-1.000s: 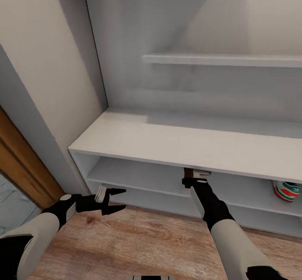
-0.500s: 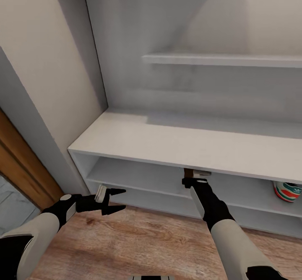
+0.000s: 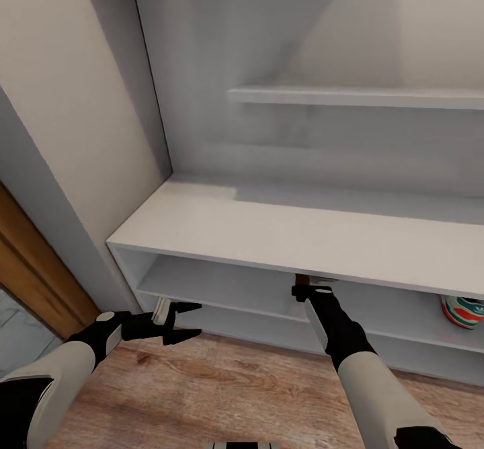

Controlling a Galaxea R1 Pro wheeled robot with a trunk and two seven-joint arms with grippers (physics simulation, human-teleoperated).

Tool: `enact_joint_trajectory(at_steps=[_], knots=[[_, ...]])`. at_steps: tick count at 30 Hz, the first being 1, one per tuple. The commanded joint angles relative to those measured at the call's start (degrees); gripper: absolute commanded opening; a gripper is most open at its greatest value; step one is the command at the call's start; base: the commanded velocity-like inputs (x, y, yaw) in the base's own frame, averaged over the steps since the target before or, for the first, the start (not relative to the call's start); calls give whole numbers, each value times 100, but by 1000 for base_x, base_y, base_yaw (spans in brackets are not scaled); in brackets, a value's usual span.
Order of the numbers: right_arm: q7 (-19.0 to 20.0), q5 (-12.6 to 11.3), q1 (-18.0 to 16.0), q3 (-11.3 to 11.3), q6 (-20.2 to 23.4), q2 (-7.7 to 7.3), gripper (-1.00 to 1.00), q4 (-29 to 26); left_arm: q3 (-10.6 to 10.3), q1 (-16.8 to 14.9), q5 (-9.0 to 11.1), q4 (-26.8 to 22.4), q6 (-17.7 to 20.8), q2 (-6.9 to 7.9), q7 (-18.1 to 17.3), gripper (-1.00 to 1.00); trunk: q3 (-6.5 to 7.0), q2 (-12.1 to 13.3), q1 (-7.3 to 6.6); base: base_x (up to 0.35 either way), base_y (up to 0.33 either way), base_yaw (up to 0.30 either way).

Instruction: Pick up the two gym shoes and the two sandals from the corridor floor and place them onto the hallstand (shoe rack) in the corridor, making sure they are on the rack and not on the floor. Arrange them so the two gym shoes are next to each other and the two sandals are next to each other.

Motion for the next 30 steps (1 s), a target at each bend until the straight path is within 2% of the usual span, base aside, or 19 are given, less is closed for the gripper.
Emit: enact_joint_trajectory(at_steps=[1, 3, 4, 16, 30], knots=[[-27, -32, -2, -5, 24, 5, -100, -8, 4, -3, 16, 4, -48, 0, -13, 100, -5, -2, -1, 0, 0, 0], [-27, -32, -2, -4, 23, 4, -100, -8, 4, -3, 16, 4, -48, 0, -13, 100, -5, -2, -1, 0, 0, 0], [-29, -32, -2, -4, 23, 4, 100, -8, 4, -3, 16, 4, -48, 0, -13, 100, -5, -2, -1, 0, 0, 0], [-26, -41, -2, -13, 25, 4, 100, -8, 4, -3, 16, 3, -48, 0, -13, 100, -5, -2, -1, -32, 0, 0], [-24, -40, -2, -13, 24, 4, 100, -8, 4, -3, 16, 2, -48, 0, -13, 100, -5, -2, -1, -309, 0, 0]])
